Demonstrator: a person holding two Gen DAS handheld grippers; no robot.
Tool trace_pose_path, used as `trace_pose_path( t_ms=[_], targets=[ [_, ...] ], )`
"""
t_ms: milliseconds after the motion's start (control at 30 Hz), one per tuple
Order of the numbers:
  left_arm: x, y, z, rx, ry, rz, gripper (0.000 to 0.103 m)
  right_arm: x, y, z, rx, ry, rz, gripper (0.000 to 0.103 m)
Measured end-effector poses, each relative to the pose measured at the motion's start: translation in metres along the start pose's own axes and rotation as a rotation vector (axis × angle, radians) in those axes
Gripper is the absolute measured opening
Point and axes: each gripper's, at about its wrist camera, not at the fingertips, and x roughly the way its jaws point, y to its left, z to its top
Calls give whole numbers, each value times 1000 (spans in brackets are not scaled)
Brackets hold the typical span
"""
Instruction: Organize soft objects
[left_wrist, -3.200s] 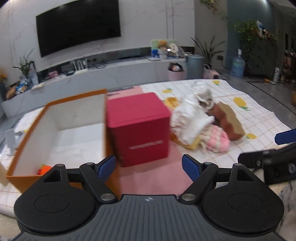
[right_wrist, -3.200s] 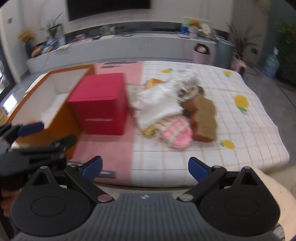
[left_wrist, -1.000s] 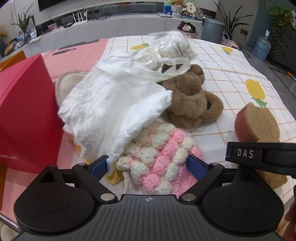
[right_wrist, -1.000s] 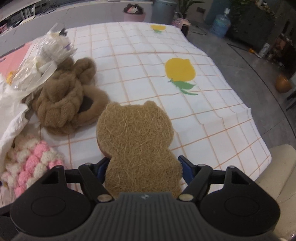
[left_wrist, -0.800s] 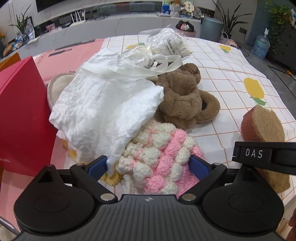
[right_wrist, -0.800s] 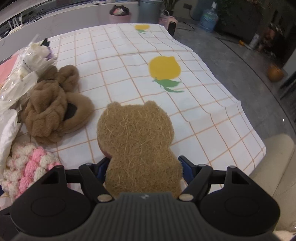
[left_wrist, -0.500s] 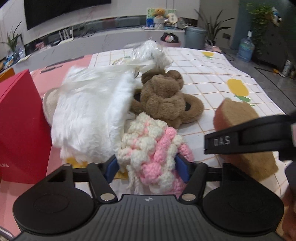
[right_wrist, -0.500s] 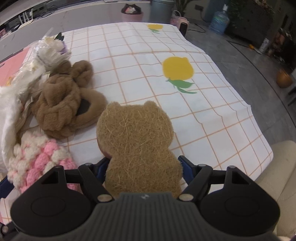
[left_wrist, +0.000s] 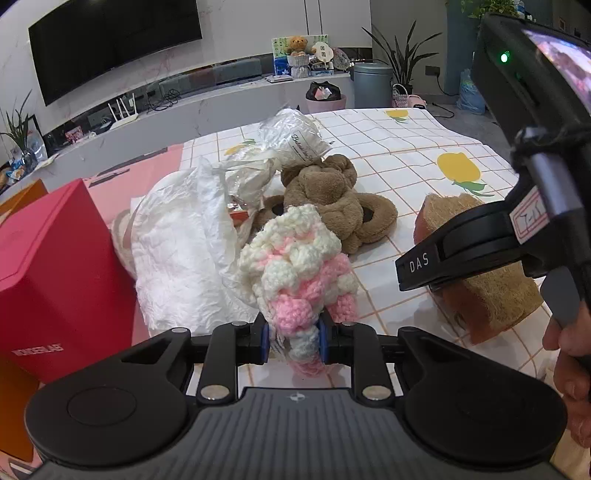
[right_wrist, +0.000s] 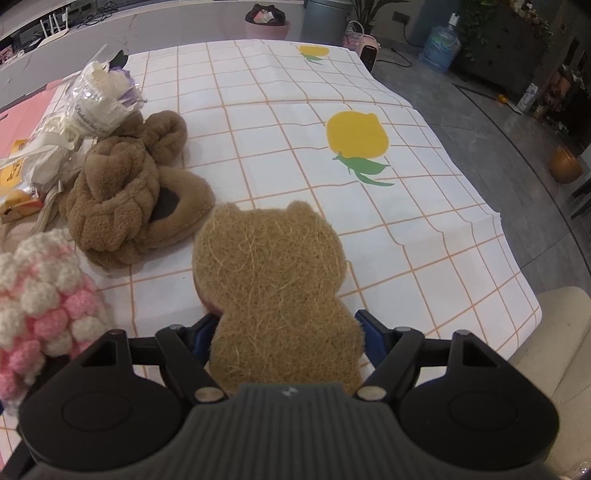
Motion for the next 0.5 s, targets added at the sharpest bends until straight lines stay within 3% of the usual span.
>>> trace_pose_path(
  t_ms=[67,233,333,500],
  targets=[
    [-1,1,0,10,4,3,29,0,0,0,-3,0,-1,75],
    [-4,13,-7,1,19,-33,72,1,2,-1,-16,1,-6,75],
    [-19,30,-16,-20,-42,-95,81,1,3,-1,-24,0,-8,75],
    [-24,51,-18,-122,-39,-332,82,0,4,-1,-25,2,-3,75]
  ],
)
